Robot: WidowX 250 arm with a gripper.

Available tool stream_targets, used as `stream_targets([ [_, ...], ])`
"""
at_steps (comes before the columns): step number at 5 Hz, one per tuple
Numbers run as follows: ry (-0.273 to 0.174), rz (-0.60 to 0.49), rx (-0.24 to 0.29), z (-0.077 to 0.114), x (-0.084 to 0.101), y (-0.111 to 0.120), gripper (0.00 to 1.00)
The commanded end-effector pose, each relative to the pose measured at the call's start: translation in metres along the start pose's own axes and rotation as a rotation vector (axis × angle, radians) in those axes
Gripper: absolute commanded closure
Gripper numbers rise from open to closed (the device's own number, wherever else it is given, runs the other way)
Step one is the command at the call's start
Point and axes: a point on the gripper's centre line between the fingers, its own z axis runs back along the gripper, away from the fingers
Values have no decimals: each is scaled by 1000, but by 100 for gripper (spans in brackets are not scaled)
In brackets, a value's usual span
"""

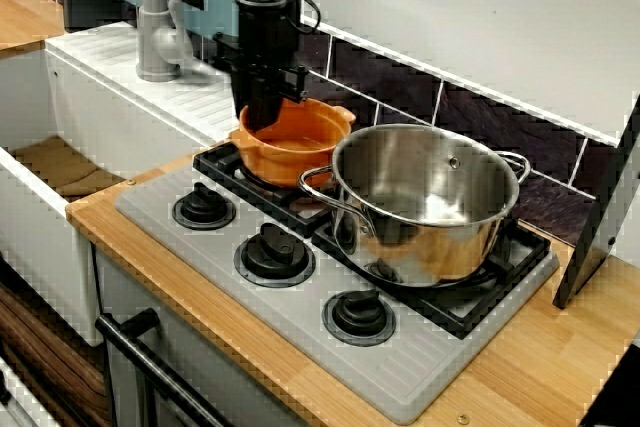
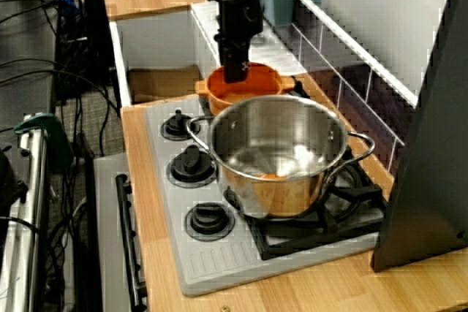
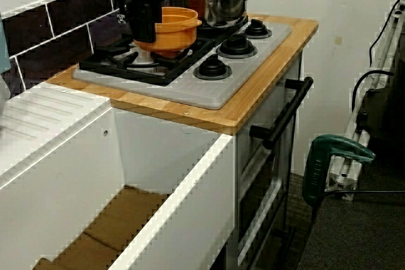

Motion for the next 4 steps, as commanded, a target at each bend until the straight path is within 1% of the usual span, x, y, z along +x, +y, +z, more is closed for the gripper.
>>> stream_targets([
  [1,-44,142,2,20,-4,11,100],
  [2,-20,212,-2,19,-6,11,100],
  [3,13,296,-40,21,-10,8,100],
  [4,21,323,-61,23,-13,2,100],
])
